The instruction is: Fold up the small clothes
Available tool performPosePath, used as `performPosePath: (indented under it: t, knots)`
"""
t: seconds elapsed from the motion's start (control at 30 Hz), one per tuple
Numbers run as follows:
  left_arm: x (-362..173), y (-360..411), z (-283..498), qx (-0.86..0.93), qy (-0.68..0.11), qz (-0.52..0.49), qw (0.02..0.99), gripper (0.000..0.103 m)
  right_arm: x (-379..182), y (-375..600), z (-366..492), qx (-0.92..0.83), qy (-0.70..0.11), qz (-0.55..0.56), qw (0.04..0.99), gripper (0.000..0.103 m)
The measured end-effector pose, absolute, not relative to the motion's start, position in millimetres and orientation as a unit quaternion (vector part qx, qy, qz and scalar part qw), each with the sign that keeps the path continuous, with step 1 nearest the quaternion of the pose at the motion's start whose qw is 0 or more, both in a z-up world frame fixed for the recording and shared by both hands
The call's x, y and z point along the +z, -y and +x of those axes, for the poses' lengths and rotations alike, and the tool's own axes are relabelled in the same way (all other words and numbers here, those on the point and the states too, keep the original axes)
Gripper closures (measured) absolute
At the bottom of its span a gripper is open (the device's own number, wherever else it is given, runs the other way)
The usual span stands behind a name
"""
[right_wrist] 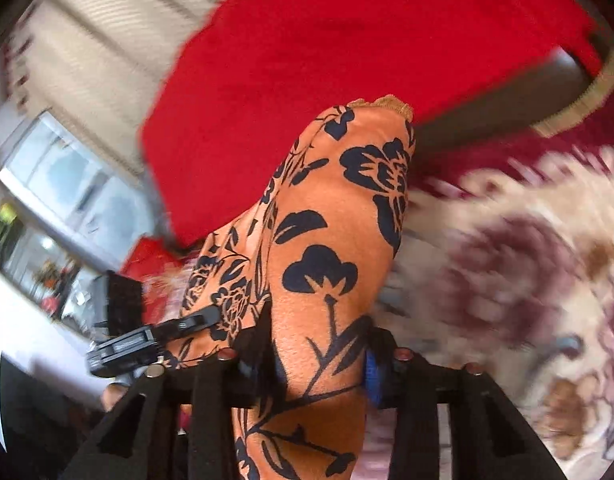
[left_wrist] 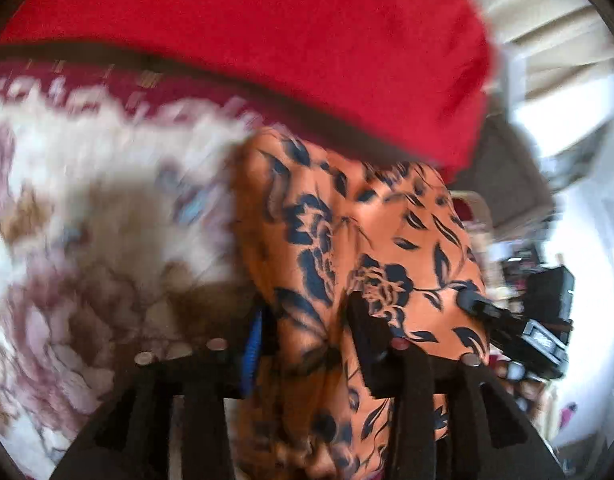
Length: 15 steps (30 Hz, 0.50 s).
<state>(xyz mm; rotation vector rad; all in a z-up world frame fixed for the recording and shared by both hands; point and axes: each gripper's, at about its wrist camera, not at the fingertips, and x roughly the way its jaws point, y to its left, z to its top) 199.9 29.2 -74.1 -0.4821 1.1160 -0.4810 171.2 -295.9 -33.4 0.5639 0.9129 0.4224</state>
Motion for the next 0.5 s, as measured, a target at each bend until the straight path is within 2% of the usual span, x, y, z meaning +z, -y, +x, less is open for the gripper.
performPosePath:
  t: [0.07, 0.17, 0.23, 0.33, 0.37, 0.4, 0.43, 0.5]
  knots:
    - [-82, -35, 197, -0.235, -0.512, -0.257, 0.785, 0.043, -68, 311, 174, 0.163, -0.461, 0.29, 0.823, 0.047]
    - [-72, -51, 188, -0.209, -0.498, -0.261, 0.8, 0.019, -97, 329, 166, 0.177, -0.453, 0.345, 0.803, 0.042]
    - [-68, -55, 185, -0.215, -0.482, -0.267, 0.806, 0.018, -91, 330, 162, 0.191, -0.43, 0.347, 0.811, 0.031]
    - [-72, -32, 185, -0.248, -0.508, -0.252, 0.786, 0.019, -88, 323, 172, 0.195, -0.433, 0.336, 0.813, 0.026]
    - [-72, -22, 184, -0.251, -0.505, -0.231, 0.793, 0.038, -91, 316, 180, 0.19, -0.45, 0.324, 0.81, 0.026]
    - [-69, -10, 182, -0.256, -0.496, -0.198, 0.805, 0.078, -94, 307, 187, 0.194, -0.464, 0.315, 0.805, 0.039]
    - [-66, -2, 178, -0.262, -0.493, -0.179, 0.81, 0.077, -92, 294, 192, 0.198, -0.469, 0.283, 0.813, 0.05]
    - [-56, -2, 176, -0.263, -0.468, -0.181, 0.824, 0.078, -74, 281, 192, 0.196, -0.458, 0.236, 0.835, 0.061]
